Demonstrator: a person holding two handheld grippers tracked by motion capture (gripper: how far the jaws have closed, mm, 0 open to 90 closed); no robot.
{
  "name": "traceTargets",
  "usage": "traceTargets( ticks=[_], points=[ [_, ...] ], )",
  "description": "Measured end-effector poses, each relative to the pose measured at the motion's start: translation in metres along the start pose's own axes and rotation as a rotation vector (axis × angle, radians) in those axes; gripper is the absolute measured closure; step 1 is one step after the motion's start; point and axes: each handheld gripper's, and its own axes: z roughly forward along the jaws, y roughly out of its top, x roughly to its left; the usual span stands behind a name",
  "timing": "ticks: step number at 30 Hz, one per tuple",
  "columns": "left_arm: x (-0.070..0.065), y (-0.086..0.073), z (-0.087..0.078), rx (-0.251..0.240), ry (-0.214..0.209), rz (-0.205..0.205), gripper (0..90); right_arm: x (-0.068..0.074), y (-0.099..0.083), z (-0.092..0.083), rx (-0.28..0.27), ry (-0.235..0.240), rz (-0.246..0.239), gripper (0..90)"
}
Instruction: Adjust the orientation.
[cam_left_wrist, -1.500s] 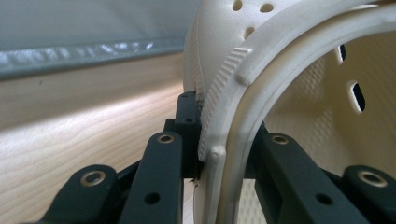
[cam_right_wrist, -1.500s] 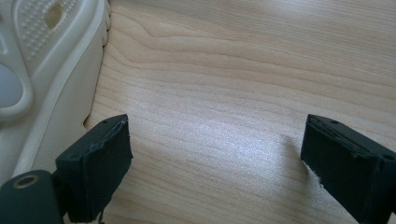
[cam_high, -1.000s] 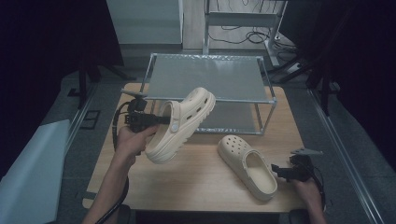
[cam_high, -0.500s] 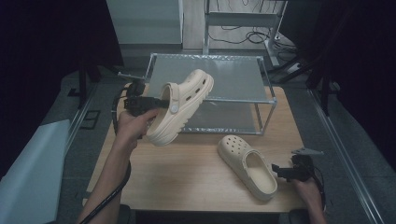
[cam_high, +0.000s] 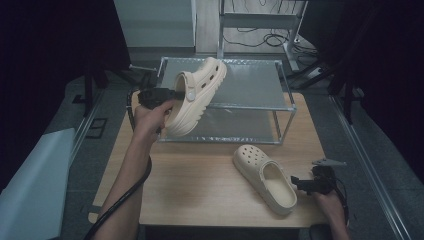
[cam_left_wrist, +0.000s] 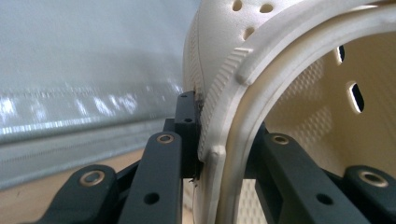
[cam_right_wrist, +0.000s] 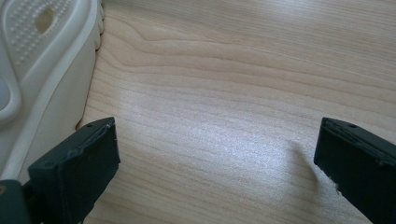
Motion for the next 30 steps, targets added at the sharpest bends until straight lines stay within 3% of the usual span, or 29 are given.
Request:
traceTargets(
  ticks=[8,18,25,30],
  points=[
    [0.008,0.011,0.015,-0.059,0.036,-0.057,76.0,0.000,0.000,0.001,0.002,0.006,0.000,1.0],
    [0.011,0.026,0.031,-0.137,0.050,-0.092,76.0,-0.001,0.000,0.000,0.002,0.011,0.000,1.6],
    [0.013,0.038,0.040,-0.178,0.103,-0.098,75.9,-0.002,0.000,0.000,0.000,0.012,0.004,1.8],
    [0.017,0.045,0.045,-0.211,0.118,-0.114,75.9,-0.003,0.000,0.001,0.000,0.011,0.001,2.0]
  ],
)
